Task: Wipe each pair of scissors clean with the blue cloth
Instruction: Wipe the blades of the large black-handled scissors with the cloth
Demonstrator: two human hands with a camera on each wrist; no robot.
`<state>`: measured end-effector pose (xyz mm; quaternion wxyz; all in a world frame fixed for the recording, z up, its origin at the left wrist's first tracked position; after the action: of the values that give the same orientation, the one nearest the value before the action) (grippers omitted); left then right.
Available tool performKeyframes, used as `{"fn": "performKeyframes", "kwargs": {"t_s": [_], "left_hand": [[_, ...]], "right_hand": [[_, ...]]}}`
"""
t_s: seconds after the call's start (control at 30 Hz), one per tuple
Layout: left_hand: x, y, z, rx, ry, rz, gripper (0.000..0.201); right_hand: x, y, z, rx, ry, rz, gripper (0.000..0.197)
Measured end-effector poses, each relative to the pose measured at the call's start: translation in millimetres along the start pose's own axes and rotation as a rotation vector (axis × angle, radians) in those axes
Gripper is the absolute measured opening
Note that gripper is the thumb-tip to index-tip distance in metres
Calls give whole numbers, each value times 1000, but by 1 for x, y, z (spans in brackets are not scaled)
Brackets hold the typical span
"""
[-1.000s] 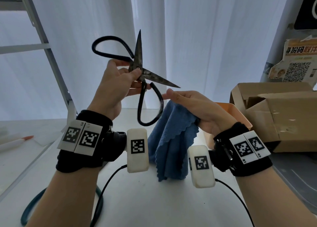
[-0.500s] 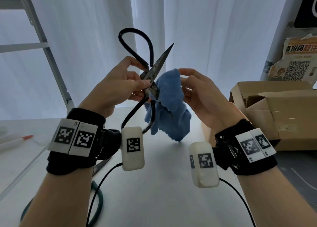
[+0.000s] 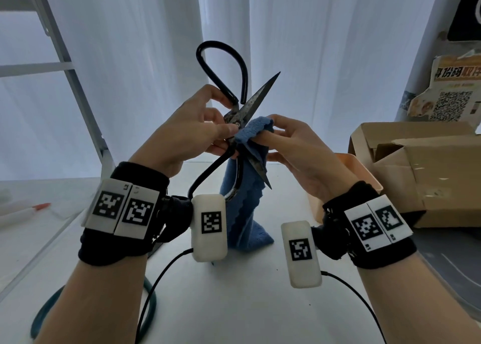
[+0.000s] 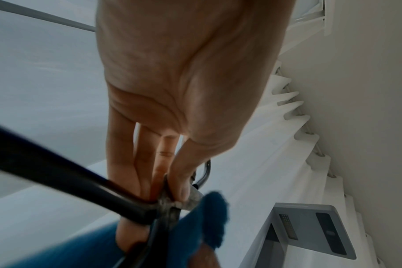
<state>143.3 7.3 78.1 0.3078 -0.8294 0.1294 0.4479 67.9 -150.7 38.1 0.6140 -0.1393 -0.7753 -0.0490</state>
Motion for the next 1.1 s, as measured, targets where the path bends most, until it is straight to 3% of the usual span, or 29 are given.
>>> {"fn": "performKeyframes", "kwargs": {"t_s": [0.37,1.1], "left_hand": [[0,11,-2,42,23,-70,29],[2,9,-1,29,15,-157,29]], "right_hand": [[-6,3,-3,18,25,-17,23],[-12,1,-7,30,59,112,23]]}}
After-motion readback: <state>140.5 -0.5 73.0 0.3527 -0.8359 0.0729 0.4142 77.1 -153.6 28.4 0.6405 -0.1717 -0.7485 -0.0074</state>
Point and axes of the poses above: each hand's wrist, its own z-axis away from the middle knuckle, its own y-axis out of the palm, x = y × z, the point moved 4 cm from there along -z, towards the middle knuckle, and after that the axes turned 5 degrees about y, right-handed, at the moved point
